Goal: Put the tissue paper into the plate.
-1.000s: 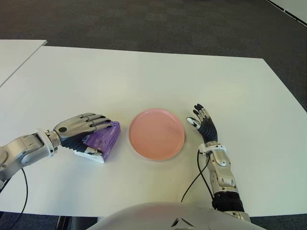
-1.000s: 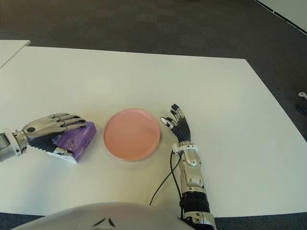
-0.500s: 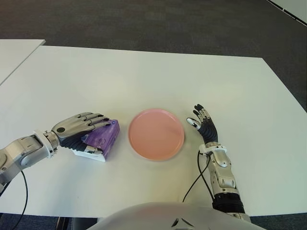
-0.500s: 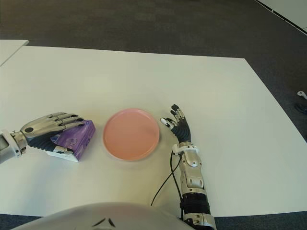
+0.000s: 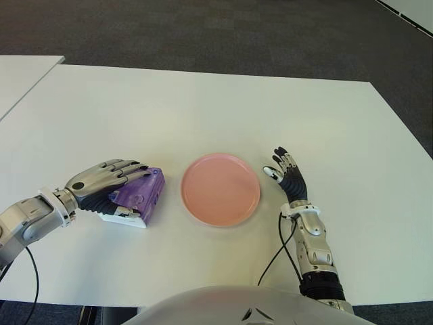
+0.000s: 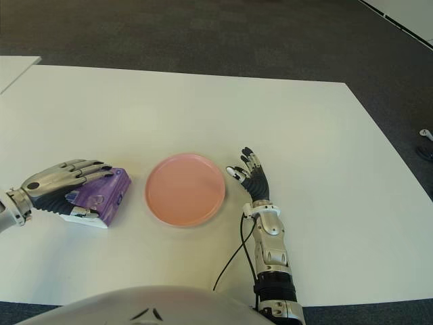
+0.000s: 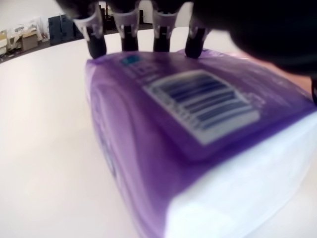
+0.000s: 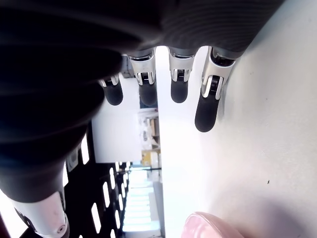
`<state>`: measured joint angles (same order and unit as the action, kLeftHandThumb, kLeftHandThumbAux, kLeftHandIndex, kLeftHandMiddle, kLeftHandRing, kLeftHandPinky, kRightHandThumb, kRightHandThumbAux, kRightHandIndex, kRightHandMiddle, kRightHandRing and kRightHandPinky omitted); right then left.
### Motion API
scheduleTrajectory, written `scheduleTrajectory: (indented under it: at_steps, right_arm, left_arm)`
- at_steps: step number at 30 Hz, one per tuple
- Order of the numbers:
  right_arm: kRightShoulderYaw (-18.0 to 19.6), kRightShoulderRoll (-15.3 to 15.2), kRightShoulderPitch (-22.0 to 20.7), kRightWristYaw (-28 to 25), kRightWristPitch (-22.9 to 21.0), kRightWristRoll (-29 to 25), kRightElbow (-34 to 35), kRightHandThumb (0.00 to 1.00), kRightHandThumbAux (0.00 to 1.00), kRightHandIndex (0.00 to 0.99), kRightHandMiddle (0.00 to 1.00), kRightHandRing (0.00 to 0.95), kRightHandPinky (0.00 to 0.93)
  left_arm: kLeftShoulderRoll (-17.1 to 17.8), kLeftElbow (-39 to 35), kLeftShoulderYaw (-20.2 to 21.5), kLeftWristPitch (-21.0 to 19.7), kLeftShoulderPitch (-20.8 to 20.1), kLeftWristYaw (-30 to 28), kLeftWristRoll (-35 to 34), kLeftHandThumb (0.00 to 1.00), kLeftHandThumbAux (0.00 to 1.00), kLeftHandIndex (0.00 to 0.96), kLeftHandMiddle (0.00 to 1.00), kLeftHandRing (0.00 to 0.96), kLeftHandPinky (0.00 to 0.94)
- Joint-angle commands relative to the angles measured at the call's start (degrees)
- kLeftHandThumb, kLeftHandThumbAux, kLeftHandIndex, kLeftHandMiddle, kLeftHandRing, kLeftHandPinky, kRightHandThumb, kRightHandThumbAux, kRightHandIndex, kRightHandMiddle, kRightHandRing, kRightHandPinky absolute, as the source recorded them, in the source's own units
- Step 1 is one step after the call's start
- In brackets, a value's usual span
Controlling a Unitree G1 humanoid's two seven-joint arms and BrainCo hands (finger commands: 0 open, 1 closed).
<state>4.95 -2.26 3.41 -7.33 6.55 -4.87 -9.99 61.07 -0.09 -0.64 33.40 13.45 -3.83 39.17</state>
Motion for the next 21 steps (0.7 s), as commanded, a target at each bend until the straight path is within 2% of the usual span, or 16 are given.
scheduleTrajectory:
  at_steps: [1,10,13,18,21]
  right_arm:
    - [-0.1,0.28,2.28,-0.03,-3.04,-0.61,-2.66,0.05,0.734,0.0,0.033,0.015,0.029]
    - [-0.23,0.14,2.46,0.13,-3.17,-0.2,-2.57,0.039,0.72,0.0,0.031,0.012,0.017]
    - [-0.11,-0.04,2.35,-0.05,-3.14,-0.29,-2.9,0.035,0.718,0.0,0.031,0.011,0.017]
    - [-0.07,0.04,2.42,-0.08,-3.08,-0.41,-2.98,0.038,0.72,0.0,0.031,0.011,0.019]
    - [0.01,0.12,2.45,-0.15,-2.99,-0.58,-3.05,0.043,0.725,0.0,0.031,0.011,0.021]
  left_arm:
    - [-0.62,0.41,0.13,0.33,1.61,-0.86,0.47,0.191,0.232,0.0,0.0,0.0,0.0]
    - [-0.32,1.2,0.16,0.71,1.74,-1.11,0.67,0.16,0.244,0.0,0.0,0.0,0.0]
    - [0.63,2.75,1.16,1.41,0.3,-1.34,-0.77,0.163,0.25,0.0,0.0,0.0,0.0]
    - [0.98,1.96,4.31,1.8,0.35,-1.64,-3.58,0.188,0.246,0.0,0.0,0.0,0.0]
    - [0.62,-1.73,8.46,0.59,1.94,-2.61,-6.58,0.207,0.238,0.0,0.0,0.0,0.0]
